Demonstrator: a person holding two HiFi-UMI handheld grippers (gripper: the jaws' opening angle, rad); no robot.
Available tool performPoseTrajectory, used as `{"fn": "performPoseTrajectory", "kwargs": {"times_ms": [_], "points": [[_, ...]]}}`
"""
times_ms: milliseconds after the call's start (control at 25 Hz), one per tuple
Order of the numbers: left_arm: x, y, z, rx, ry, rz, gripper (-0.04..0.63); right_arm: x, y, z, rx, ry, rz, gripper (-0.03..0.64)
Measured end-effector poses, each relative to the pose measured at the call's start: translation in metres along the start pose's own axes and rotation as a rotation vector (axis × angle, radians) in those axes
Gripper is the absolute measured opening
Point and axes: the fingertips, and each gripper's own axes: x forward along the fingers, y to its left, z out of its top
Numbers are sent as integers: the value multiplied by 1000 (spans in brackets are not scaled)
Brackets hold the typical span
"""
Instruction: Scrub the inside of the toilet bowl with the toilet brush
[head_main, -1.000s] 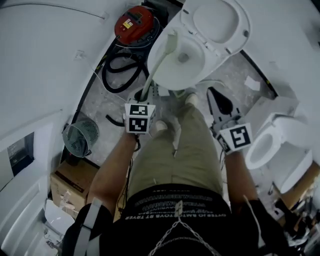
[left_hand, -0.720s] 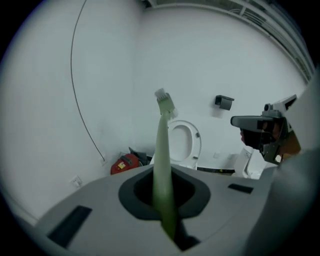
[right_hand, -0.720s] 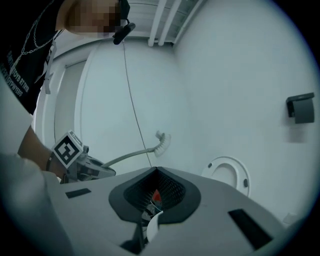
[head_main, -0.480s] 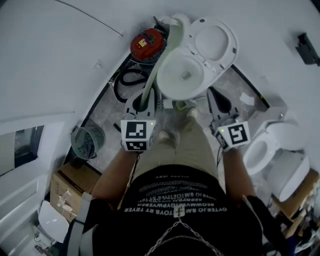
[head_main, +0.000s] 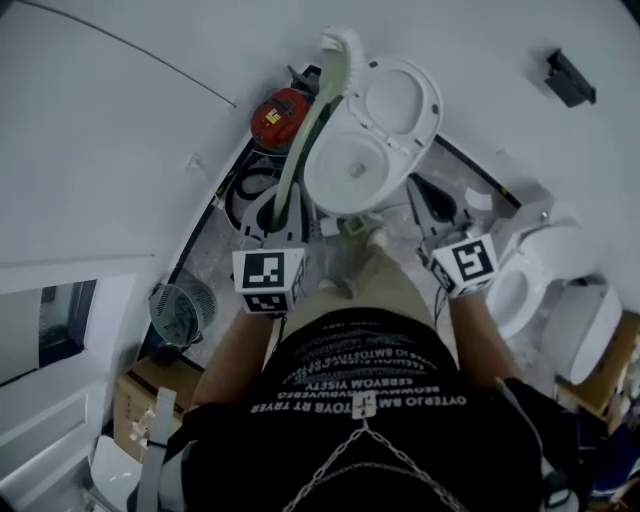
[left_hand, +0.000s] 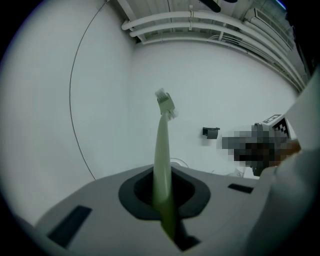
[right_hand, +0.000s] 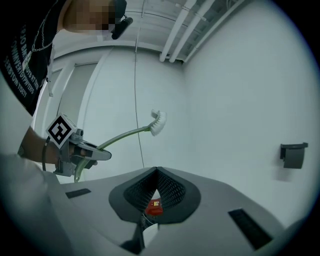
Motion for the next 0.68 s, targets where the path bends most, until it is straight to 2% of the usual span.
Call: {"fn": "performPoseTrajectory", "kwargs": {"times_ms": [240, 440, 680], "points": [[-3, 23, 22, 1, -22, -14, 0, 9, 9, 30, 3, 26, -20, 3], [-1, 13, 18, 16, 0, -25, 0, 2, 8, 29, 12, 24, -4, 3], [31, -1, 21, 2, 10, 0, 2, 11, -38, 22, -20, 7, -3, 3]]}}
